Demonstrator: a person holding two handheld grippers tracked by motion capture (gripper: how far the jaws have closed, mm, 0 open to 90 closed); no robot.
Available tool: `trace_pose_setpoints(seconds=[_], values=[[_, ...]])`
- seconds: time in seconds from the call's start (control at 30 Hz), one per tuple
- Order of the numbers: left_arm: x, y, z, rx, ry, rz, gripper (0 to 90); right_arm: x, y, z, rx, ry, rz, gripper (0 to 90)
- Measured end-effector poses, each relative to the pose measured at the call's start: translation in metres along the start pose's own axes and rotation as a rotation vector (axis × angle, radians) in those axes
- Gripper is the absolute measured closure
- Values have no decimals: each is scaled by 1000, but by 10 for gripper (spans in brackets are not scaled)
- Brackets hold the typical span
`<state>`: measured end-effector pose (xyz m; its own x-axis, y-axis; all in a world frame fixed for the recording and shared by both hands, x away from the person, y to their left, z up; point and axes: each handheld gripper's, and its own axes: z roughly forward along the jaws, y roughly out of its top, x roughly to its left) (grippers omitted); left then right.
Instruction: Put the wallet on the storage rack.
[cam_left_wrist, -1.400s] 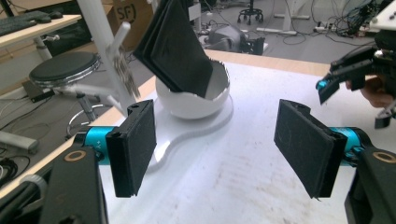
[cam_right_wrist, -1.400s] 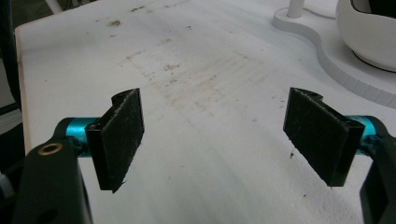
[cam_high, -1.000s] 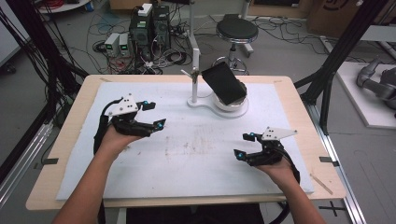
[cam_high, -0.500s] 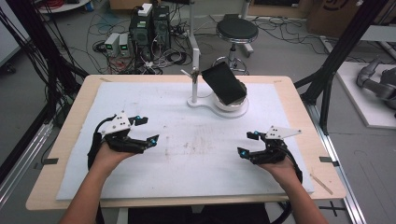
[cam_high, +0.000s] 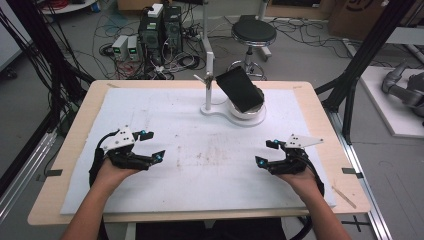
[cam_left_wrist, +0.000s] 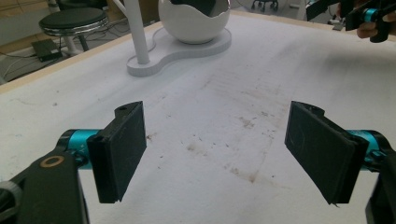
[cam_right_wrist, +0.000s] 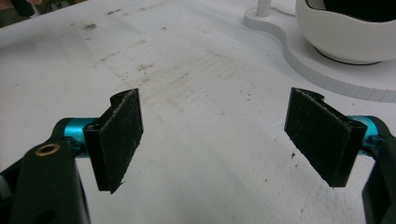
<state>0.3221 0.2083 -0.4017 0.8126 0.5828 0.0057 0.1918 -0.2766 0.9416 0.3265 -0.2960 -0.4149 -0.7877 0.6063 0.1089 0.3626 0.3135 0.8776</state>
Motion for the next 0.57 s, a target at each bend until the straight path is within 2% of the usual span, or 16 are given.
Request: trace_pose_setpoints(seconds=[0.07,0.57], values=[[0,-1,0,1,2,-9,207,-1,0,0,-5,-5,1,198],[-1,-5,7,31,-10,-10,206,-1,0,0,-4,-1,9,199]])
